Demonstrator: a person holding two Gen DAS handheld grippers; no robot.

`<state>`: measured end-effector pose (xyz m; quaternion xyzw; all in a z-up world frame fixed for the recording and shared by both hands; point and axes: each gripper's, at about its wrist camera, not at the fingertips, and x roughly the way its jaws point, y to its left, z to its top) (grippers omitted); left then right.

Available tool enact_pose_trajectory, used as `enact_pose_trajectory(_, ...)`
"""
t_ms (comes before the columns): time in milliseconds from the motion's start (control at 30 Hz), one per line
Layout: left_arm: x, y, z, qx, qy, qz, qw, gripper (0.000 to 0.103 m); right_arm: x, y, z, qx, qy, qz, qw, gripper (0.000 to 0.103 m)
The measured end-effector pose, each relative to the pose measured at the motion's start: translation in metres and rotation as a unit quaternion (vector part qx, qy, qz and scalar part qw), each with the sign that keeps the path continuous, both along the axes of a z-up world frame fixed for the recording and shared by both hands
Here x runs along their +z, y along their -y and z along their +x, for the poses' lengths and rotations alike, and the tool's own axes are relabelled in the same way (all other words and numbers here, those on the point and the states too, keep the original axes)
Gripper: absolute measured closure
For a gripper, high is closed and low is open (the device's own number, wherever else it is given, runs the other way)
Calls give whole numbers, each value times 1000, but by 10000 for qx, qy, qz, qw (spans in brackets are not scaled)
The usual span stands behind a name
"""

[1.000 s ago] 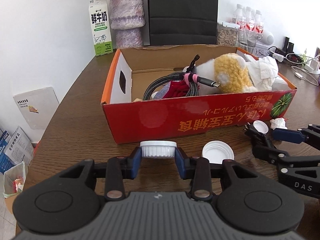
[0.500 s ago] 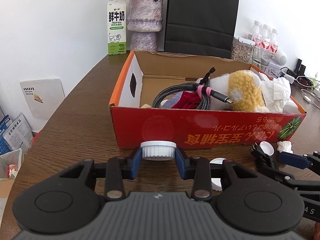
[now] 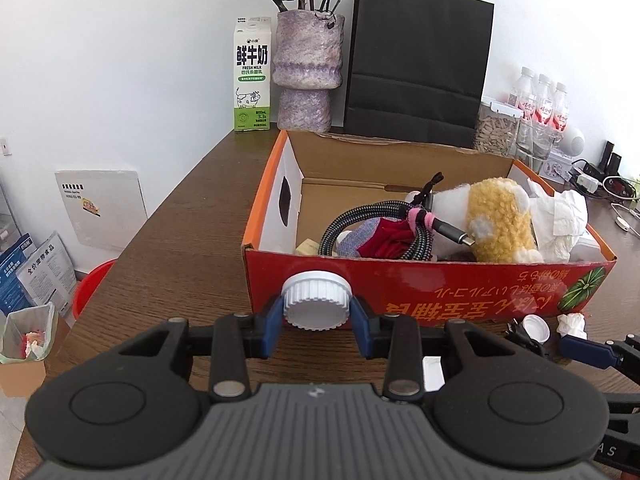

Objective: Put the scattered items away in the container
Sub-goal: 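Move the right tool toward the black USB cable while the left tool holds the cap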

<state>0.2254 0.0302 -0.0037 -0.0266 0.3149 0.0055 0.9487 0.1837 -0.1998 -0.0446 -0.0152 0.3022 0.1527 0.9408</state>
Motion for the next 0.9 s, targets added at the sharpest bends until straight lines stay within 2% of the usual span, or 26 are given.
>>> enact_pose_trajectory(333, -4, 8, -5, -113, 30, 206, 9997, 67, 0, 0, 1, -8, -7, 19, 10000, 49)
enact_pose_trajectory(633, -5, 5, -30, -514, -272, 402, 9975, 67, 2, -1, -4, 5, 69, -67, 10000, 49)
enact_pose_trajectory(833, -9, 5, -42, -803, -645, 351, 9941, 67, 4, -2, -11, 9, 108, -137, 9998, 49)
enact_pose_trajectory(900, -14, 9, -40, -775, -727, 459, 9933, 66, 4, -2, -13, -5, 107, -145, 9998, 49)
